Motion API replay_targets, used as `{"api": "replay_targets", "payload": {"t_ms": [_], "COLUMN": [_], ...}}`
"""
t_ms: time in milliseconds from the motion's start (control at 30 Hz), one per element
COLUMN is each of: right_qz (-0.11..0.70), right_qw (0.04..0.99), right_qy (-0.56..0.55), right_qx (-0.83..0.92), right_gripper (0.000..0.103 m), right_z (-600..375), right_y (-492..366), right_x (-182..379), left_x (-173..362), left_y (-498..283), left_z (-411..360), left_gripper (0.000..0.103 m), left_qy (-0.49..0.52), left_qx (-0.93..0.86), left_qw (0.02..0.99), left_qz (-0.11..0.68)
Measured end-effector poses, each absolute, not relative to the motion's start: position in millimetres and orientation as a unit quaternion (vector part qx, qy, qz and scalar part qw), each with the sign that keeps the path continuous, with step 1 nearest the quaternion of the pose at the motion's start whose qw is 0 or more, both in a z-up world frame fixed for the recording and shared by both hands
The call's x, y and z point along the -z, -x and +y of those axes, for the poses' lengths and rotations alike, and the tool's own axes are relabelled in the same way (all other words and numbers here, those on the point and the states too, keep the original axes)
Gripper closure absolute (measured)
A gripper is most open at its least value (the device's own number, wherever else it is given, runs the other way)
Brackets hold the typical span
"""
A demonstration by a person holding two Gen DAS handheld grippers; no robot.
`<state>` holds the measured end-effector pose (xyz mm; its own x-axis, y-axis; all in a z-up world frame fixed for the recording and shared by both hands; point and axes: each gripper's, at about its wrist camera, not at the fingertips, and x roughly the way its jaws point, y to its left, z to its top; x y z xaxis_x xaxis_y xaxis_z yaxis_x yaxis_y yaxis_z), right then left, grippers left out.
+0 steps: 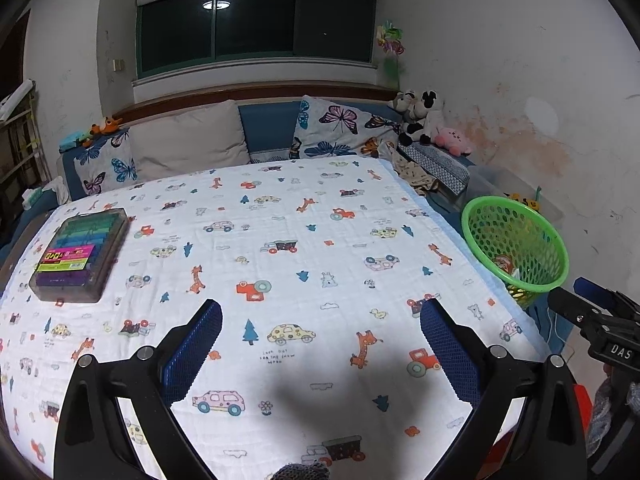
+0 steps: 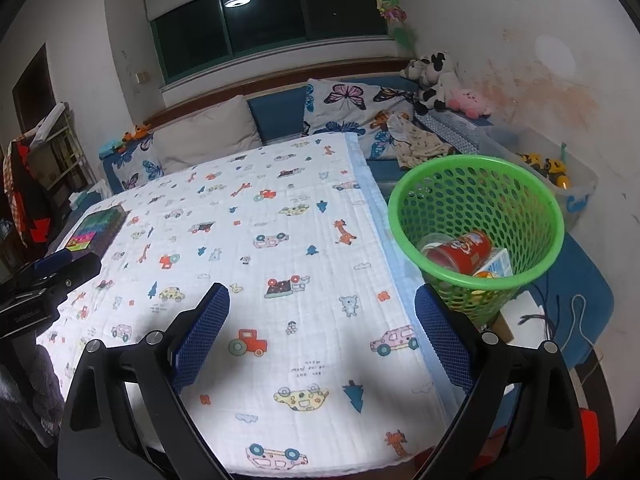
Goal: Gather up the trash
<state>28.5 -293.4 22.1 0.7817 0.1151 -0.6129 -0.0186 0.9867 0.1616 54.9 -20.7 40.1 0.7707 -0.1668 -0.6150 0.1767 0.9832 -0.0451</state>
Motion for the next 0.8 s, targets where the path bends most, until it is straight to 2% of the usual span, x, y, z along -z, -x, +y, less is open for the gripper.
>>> {"api": "replay_targets", "payload": {"t_ms": [800], "right_qz": [0.324], "right_qw": [0.942], "right_qy": [-0.069], "right_qx": [-0.048], "right_gripper": [0.009], "right_z": [-281], "right_y": [-25], "right_x": [-25], "left_x": [-43], "left_y": [-44], "left_z": [-18], "left_gripper": [0.007], "left_qy": [-0.006], "left_qx": [0.059], "left_qw": [0.950], "left_qz": [0.306]}}
